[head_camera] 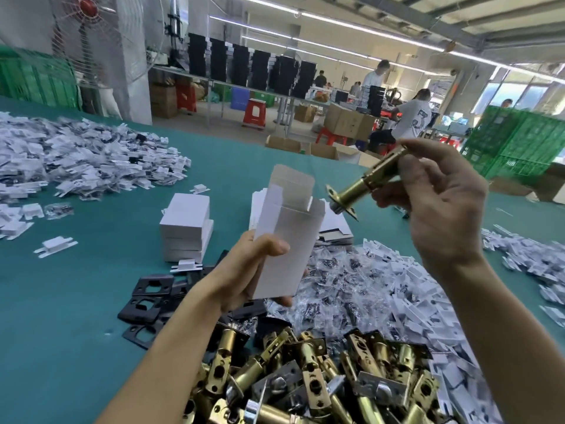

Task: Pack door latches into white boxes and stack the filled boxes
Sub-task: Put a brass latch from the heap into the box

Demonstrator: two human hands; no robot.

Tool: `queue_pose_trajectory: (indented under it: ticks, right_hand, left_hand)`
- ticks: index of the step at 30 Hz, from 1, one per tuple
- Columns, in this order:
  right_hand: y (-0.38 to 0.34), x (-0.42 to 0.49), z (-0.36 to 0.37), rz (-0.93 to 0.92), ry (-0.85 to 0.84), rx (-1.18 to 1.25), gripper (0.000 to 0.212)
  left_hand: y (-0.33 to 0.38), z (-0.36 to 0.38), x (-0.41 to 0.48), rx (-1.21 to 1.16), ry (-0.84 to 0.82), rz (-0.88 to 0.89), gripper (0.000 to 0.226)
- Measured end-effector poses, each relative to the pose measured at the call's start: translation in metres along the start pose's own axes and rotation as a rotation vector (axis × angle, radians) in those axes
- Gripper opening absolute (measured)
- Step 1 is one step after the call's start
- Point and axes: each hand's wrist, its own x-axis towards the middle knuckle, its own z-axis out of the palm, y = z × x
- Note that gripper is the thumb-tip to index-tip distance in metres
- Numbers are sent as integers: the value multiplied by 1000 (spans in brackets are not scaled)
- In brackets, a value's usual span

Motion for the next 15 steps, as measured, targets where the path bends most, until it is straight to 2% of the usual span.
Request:
queue_pose_trajectory:
  ticks: [6,9,12,15]
  right_hand:
    - [-17,9,23,-60,-257,-245,19]
    - [-14,11,32,-42,-290,-332,18]
    - [-12,11,39,31,-317,-308,16]
    - [-9,12,43,76,-301,-343,15]
  left_hand:
    - [-3,-1,0,-8,-146,-47,82]
    - [-3,-4,0,-27,-161,-32,73]
    - [-3,-6,0,-34,-159,-14,70]
    - [-1,-5,0,13,-54,7,66]
